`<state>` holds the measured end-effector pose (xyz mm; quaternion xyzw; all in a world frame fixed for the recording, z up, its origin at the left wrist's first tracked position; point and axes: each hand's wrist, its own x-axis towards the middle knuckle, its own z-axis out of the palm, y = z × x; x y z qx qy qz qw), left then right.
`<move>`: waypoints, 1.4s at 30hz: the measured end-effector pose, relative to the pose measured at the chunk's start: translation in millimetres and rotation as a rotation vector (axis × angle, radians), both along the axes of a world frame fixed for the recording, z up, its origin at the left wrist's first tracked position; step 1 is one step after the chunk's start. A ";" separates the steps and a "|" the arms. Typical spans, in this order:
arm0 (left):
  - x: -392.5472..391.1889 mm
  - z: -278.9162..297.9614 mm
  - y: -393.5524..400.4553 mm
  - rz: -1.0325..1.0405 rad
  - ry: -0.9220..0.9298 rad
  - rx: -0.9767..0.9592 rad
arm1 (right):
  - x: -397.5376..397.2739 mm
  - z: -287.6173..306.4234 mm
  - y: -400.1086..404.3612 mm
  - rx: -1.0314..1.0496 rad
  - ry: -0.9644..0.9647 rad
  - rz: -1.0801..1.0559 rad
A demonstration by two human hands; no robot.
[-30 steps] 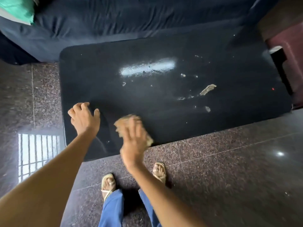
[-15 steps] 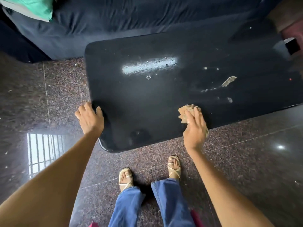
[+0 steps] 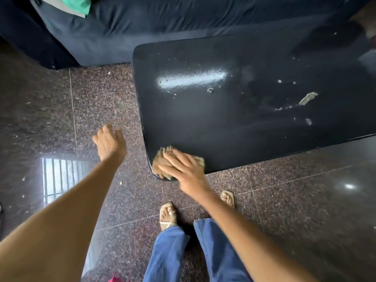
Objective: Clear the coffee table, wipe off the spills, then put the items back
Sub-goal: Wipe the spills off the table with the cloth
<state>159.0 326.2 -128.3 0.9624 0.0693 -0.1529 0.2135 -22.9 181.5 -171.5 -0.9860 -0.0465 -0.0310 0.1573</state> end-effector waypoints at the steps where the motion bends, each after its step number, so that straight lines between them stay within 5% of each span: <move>1: 0.6 0.3 -1.6 -0.001 0.007 -0.015 | -8.8 1.3 -25.5 -0.055 0.009 0.079; 3: 1.0 -1.0 -6.3 -0.016 0.021 -0.037 | -25.9 2.2 -67.5 -0.075 0.001 -0.096; 5: 3.1 -2.4 -7.8 -0.028 0.025 -0.058 | -33.1 0.9 -77.5 -0.035 -0.037 -0.511; 8: 7.1 -7.0 -4.0 -0.029 0.027 -0.097 | -11.0 -1.7 -30.0 0.025 -0.076 -1.082; 10: 10.2 -10.9 4.6 -0.021 0.025 -0.101 | 13.0 0.6 19.1 0.161 -0.085 -1.217; 12: 12.5 -12.7 13.7 -0.018 0.021 -0.095 | 24.2 1.7 66.9 0.256 -0.063 -1.071; 17: 21.9 -6.4 39.0 0.011 0.011 -0.069 | 55.4 26.0 115.5 0.372 -0.054 -0.248; 21: 38.6 -1.4 43.8 0.044 0.001 -0.075 | 86.3 45.8 58.9 0.431 -0.226 -0.312; 25: 45.3 4.4 31.8 0.063 0.007 -0.100 | 57.8 26.0 15.5 0.348 -0.223 -0.623; 29: 49.6 -3.2 16.1 0.055 0.040 -0.130 | 17.1 4.6 63.6 0.257 -0.107 -0.151; 34: 61.3 -15.6 20.5 0.080 0.026 -0.089 | 55.6 -5.6 28.6 0.163 -0.073 0.300; 42: 79.3 -28.9 10.2 0.177 0.024 -0.058 | 204.7 -2.4 -9.6 0.151 -0.121 0.197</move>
